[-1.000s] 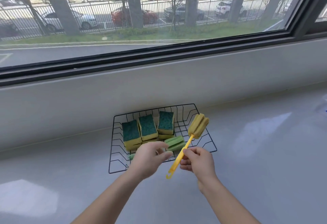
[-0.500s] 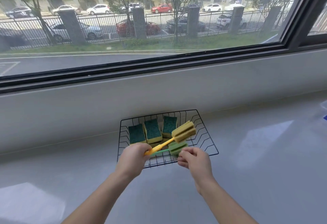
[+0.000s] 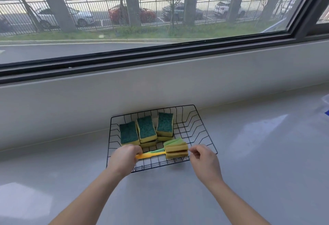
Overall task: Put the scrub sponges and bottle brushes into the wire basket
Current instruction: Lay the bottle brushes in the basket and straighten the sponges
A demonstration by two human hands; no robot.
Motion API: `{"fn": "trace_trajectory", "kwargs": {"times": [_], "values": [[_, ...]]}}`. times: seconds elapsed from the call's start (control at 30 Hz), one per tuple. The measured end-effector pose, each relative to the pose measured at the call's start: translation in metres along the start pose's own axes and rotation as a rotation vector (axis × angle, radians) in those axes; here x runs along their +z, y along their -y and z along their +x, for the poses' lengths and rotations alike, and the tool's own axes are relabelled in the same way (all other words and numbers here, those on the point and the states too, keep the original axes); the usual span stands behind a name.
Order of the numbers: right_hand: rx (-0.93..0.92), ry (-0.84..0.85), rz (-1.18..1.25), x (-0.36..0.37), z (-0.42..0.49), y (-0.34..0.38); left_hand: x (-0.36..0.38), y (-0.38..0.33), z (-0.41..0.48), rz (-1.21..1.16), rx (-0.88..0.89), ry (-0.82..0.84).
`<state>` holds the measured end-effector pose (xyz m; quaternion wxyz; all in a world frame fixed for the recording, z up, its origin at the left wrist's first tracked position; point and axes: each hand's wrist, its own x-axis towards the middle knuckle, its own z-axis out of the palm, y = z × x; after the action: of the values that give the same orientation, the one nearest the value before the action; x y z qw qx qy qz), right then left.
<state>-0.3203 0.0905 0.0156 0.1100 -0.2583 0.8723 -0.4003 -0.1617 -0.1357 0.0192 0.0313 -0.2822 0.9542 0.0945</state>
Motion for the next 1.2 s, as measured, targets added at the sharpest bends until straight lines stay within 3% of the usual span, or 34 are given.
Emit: {"fn": "trace_trajectory", "kwargs": {"times": [0.23, 0.6, 1.2], "values": [[0.024, -0.015, 0.063, 0.005, 0.003, -0.009, 0.006, 0.004, 0.006, -0.016, -0.02, 0.07], [0.067, 0.041, 0.052, -0.001, 0.005, -0.003, 0.001, 0.001, -0.012, -0.128, -0.107, -0.065], [-0.283, 0.122, -0.22, -0.004, -0.033, 0.059, -0.025, 0.014, -0.126, -0.188, -0.292, -0.267]]}}
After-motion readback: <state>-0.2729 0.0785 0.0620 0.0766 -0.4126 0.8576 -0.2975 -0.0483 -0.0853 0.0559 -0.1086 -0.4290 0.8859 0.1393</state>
